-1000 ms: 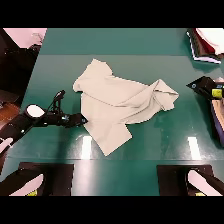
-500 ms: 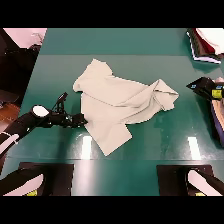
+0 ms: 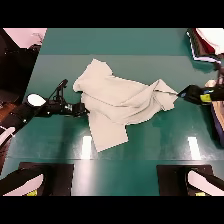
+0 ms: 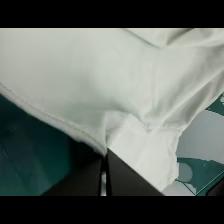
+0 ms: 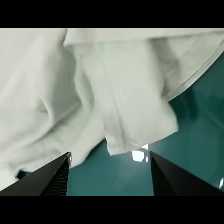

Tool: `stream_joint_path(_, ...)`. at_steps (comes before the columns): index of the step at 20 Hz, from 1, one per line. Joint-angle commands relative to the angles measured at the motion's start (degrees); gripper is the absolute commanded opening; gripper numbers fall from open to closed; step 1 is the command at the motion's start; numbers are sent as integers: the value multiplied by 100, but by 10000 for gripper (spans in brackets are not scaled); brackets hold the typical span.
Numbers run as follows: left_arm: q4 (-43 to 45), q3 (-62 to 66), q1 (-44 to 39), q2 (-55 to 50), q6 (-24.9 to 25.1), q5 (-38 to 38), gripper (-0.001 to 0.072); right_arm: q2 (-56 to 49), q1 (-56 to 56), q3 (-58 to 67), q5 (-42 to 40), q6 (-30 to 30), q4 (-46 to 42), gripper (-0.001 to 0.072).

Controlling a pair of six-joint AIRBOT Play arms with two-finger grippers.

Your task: Fold the shirts.

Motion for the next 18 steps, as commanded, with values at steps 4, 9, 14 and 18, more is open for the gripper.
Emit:
stream_joint_path(4,26,236,4,-4,168,-142,27,-614,1421,0,-153,-153,-2315,524)
stream_joint_path(9,28,236,4,-4,201,-131,27,-409,2483,0,-957,-162,-3460,525)
stream_joint_path(14,28,236,4,-4,201,-131,27,-787,2986,0,-848,-254,-3775,527)
stream_joint_path(18,28,236,4,-4,201,-142,27,-997,3333,-2,-765,-243,-4422,526)
